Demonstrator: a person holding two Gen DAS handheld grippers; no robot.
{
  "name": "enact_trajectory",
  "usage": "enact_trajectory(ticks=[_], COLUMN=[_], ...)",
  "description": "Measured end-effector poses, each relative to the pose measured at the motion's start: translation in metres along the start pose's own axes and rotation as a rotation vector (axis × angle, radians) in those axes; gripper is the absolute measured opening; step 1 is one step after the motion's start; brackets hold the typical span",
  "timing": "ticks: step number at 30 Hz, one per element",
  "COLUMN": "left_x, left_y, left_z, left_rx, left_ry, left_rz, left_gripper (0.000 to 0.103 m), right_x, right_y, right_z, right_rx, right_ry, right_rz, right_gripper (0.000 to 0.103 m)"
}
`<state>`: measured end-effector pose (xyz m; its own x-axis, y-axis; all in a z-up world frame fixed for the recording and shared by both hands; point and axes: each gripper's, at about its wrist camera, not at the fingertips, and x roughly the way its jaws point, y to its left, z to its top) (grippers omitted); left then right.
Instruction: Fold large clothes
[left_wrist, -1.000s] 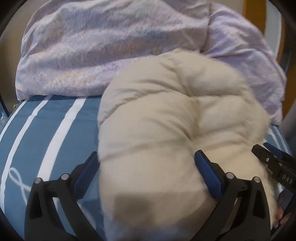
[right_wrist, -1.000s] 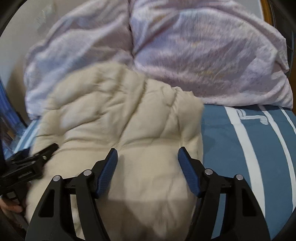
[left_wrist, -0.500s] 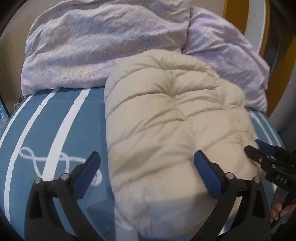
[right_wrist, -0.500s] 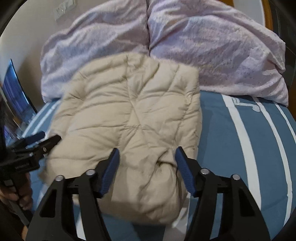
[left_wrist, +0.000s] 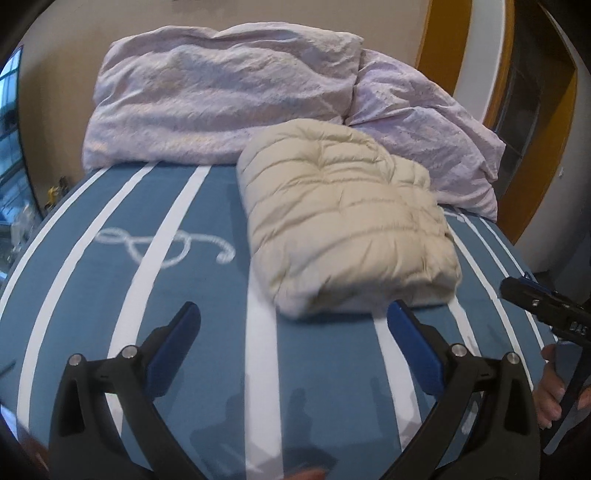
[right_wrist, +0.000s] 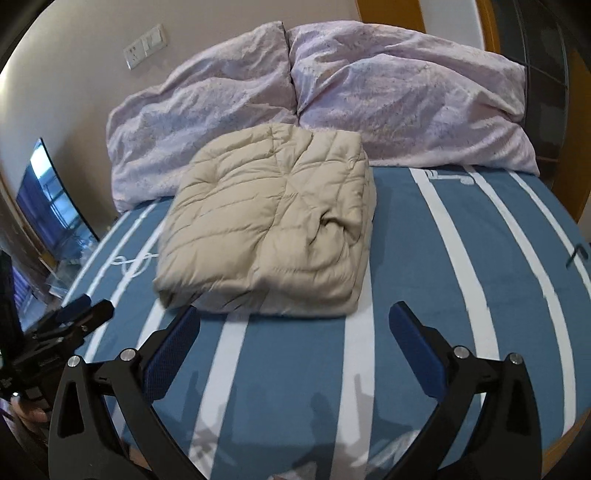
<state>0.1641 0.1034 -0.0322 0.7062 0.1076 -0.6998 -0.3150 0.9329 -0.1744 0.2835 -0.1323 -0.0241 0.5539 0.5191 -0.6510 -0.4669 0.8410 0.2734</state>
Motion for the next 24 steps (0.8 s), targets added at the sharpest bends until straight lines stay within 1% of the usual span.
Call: enact_trajectory(ticks=[1, 3, 6, 11, 14, 16, 20, 24], left_x=[-0.006, -0.018, -0.03, -0.044, -0.05, -0.053, -0.057, -0.058], left_y=[0.001, 0.005, 0.005, -0.004, -0.01, -0.013, -0.013, -0.012], left_z=[-0.005, -0.015, -0.025, -0.037, -0.039, -0.04, -0.043, -0.045], left_rx=[-0.016, -0.052, -0.075, -0.064, -0.041, -0.036, -0.042, -0.043], left_ry=[0.003, -0.003, -0.015, 0.002, 0.008, 0.013, 0.03, 0.055], left_rz=[0.007, -0.002, -0.013, -0.039, -0.031, -0.039, -0.051, -0.036], left_gripper=[0.101, 0.101, 0.101, 0.101, 0.101, 0.101, 0.101, 0.101], right_x=[-0.005, -0.014, -0.029, -0.049, -0.056, -0.057, -0.058, -0.058], right_y=[0.001, 0.001, 0.004, 0.009, 0.013, 0.015, 0.017, 0.019], right_z=[-0.004, -0.011, -0.023, -0.038, -0.041, -0.042, -0.043, -0.045], right_rx=[0.007, 0.016, 0.024, 0.018, 0.003, 0.001, 0.004, 0.01], right_ry=[-0.001, -0.004, -0.006, -0.027, -0.034, -0.026, -0.006, 0.004], right_rz=[0.004, 0.016, 0.018, 0.003, -0.018, -0.024, -0.006, 0.013], right_gripper=[0.102, 0.102, 0.102, 0.102, 0.102, 0.102, 0.102, 0.102])
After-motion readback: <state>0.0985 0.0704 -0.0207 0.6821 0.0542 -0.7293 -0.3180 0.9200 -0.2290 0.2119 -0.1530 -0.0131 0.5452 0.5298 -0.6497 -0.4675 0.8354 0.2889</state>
